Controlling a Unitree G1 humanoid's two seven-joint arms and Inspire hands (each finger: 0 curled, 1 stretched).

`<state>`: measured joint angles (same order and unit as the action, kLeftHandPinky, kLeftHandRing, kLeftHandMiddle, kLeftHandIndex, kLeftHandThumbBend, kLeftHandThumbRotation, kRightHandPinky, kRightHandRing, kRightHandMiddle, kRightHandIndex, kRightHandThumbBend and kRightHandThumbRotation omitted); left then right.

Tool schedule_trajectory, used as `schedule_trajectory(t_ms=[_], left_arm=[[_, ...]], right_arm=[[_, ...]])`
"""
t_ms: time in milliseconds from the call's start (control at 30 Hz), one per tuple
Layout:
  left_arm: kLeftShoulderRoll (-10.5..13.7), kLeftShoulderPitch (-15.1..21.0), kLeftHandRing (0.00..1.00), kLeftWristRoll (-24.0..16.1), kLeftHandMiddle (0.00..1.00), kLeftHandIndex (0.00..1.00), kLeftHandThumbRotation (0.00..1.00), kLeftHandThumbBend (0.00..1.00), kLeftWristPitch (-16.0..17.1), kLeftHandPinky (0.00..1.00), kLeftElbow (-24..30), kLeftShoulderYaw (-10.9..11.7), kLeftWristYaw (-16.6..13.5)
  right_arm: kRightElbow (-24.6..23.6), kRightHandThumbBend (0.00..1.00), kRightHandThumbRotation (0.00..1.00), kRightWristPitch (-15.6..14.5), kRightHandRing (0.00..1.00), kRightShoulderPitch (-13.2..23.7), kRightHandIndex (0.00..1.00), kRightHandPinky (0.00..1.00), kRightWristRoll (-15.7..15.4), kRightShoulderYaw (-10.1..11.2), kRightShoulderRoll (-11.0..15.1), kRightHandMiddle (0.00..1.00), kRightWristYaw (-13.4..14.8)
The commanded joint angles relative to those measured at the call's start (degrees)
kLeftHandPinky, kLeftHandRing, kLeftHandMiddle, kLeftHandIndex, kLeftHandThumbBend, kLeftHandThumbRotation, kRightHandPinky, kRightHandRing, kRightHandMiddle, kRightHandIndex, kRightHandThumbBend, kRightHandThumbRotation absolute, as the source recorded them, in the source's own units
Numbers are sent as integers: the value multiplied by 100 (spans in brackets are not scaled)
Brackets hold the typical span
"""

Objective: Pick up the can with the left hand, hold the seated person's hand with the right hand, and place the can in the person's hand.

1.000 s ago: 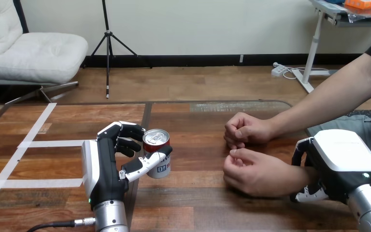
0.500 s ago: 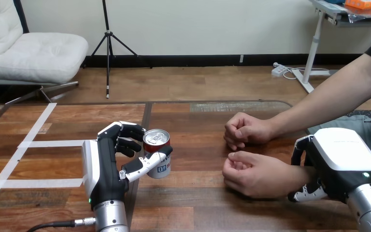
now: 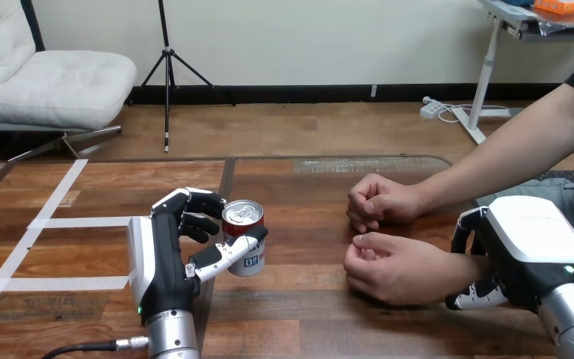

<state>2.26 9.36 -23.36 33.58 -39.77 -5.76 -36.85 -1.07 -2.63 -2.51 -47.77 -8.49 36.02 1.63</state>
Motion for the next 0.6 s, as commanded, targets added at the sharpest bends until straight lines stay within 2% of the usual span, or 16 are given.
schedule_trajectory(t_ms=[0, 567], left_arm=[[20, 278, 41, -65, 44, 45, 0, 60, 131, 38, 360, 6, -44], [24, 255, 41, -35, 43, 45, 0, 60, 158, 38, 387, 8, -5]], right_arm=[[-310, 86, 0, -129, 33, 106, 46, 25, 51, 188, -19, 41, -59], [-446, 85, 0, -262, 35, 88, 48, 27, 87, 158, 12, 43, -358]])
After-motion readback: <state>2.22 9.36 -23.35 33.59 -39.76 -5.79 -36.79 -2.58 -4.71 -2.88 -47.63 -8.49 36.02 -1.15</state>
